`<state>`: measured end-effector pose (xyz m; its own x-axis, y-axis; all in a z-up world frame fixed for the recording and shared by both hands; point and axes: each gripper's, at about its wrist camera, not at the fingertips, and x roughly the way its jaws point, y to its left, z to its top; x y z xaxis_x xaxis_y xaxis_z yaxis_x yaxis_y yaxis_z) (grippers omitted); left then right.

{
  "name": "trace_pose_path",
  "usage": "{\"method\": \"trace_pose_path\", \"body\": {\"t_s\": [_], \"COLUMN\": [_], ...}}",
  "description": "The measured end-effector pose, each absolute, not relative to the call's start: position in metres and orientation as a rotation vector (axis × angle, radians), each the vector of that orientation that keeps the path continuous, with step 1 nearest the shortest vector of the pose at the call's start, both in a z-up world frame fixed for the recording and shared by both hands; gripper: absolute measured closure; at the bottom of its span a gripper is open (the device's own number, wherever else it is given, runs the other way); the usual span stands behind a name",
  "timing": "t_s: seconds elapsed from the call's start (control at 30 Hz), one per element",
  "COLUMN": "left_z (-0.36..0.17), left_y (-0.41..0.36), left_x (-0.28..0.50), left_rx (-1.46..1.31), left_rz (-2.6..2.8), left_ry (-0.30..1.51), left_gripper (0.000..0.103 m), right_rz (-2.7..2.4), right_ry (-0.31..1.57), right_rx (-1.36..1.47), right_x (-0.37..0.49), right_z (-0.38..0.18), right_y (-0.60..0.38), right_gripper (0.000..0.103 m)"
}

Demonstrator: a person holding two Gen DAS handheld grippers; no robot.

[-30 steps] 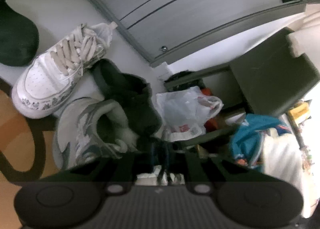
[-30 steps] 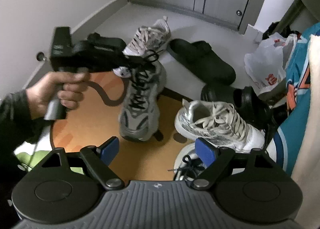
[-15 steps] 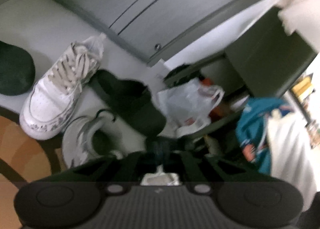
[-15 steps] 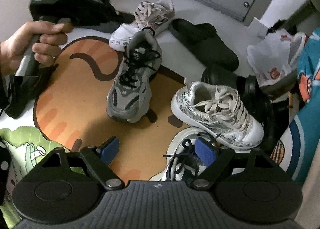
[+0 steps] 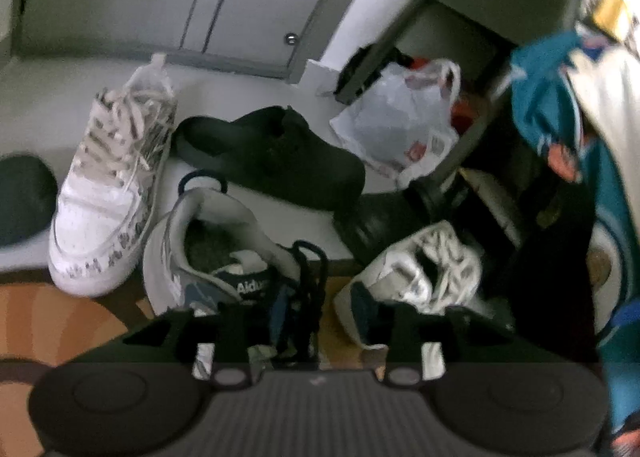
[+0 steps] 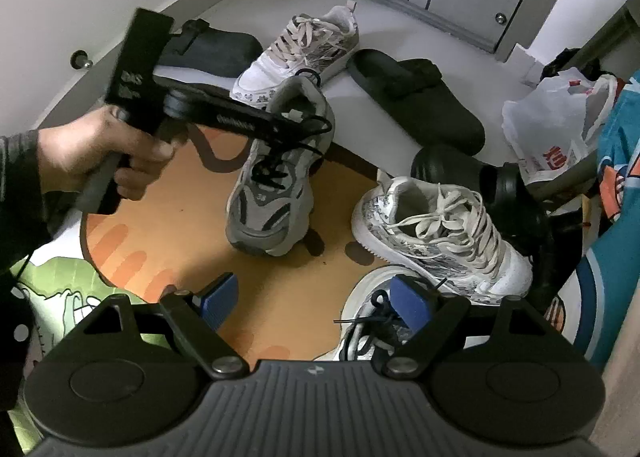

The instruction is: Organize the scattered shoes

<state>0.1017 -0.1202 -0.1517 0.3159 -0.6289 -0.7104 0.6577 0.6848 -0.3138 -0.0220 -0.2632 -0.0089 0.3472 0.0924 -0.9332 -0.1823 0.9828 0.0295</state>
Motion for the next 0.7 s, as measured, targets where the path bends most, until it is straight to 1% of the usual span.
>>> {"method": "trace_pose_path", "body": {"t_s": [0.17,0.3,0.43,0.47,0.5,0.53,0.57,0.6,0.7], "left_z": [-0.157,-0.16,-0.163,-0.163,-0.162,-0.161,-0.16,-0.158,-0.154], "left_y": [-0.133,-0.139,-0.15,-0.15,-0.15,-0.147,-0.144,-0.143,-0.144], "left_x": [0.092,0.092,0.083,0.082,0.082,0.084,0.087,0.087,0.085], "left_rx": [0.184,0.242,0.426,0.449,0.469,0.457,0.44,0.443,0.482], "left_rz": [-0.852,-0.846,-0.864,-0.862,-0.859,-0.872,-0.887,-0.892,-0.901], "left_ry": [0.879,0.848,0.775,0.768,0.763,0.774,0.787,0.788,0.776], "left_gripper": [0.049,0.05,0.053,0.061,0.071,0.076,0.083,0.085,0.086], "right_rz": [0.198,0.205,0.205,0.203,0.204,0.206,0.209,0.212,0.225], "right_ry": [1.193,1.19,1.195,1.199,1.201,1.201,1.2,1.197,1.183], "right_rx": [-0.07,-0.064,-0.067,-0.067,-0.066,-0.065,-0.064,-0.063,-0.057], "right_x": [-0.021,-0.021,-0.021,-0.021,-0.021,-0.022,-0.022,-0.022,-0.023], "right_z": [-0.001,0.002,0.001,0.001,0.001,0.001,0.002,0.004,0.009], "right_y": [-0.263,-0.263,-0.262,-0.262,-0.262,-0.262,-0.262,-0.262,-0.261], "right_gripper": [0.016,0.016,0.016,0.016,0.016,0.016,0.016,0.016,0.016]}}
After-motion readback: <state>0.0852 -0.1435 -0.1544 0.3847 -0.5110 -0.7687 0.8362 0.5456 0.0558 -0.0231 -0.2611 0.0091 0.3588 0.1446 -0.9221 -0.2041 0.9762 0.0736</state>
